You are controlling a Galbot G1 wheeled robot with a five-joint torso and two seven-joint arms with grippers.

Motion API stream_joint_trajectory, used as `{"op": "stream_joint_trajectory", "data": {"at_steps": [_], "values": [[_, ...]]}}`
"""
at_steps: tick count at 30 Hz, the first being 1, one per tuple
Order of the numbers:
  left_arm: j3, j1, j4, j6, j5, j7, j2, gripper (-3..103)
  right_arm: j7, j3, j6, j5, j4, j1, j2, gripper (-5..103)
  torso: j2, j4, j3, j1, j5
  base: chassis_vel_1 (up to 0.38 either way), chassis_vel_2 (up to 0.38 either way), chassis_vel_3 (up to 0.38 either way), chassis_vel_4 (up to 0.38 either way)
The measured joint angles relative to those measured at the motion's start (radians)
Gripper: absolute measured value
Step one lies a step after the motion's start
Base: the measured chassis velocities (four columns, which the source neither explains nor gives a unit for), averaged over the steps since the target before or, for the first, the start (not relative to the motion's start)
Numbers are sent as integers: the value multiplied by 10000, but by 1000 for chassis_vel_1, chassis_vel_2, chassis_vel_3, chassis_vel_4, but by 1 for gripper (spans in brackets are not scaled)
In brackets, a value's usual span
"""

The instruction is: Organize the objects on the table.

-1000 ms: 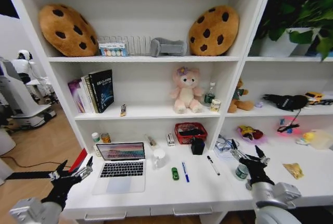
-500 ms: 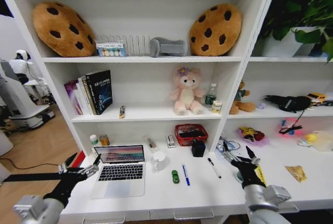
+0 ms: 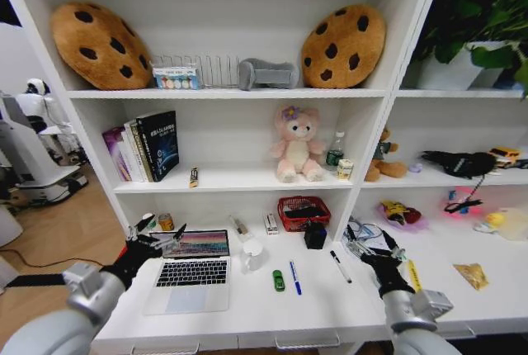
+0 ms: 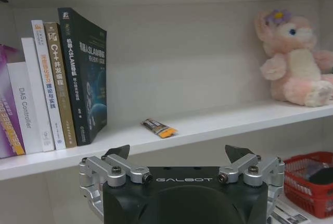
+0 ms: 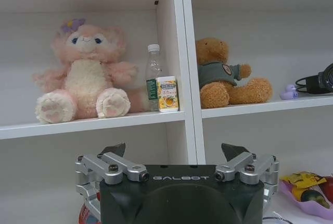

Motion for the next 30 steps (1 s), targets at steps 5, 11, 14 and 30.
{"op": "stream_joint_trajectory", "data": {"at_steps": [5,11,14,30], "values": [[795,-1413,884,353,-653,-418,967,100,30,23,0,14,-106,-47,72,100,-1,1,1,2,4,0,0,0,0],[2487,-2391,1381,804,-1569,-1150,1273,100,57,140,9,32,-161,-42,87,100,-1,0,1,2,1,0,0,0,0],[3026,-2454,1351,916,-1584,-1282,1090,100,72,223,17,72,-223,11,37,100,-1,6,0,1,2,0,0,0,0],[4566,-4001,2486,1067,-1410,-1079,1064,99,132,180,16,170,-606,325,-66,100,0,1,0,0,3,0,0,0,0]]}}
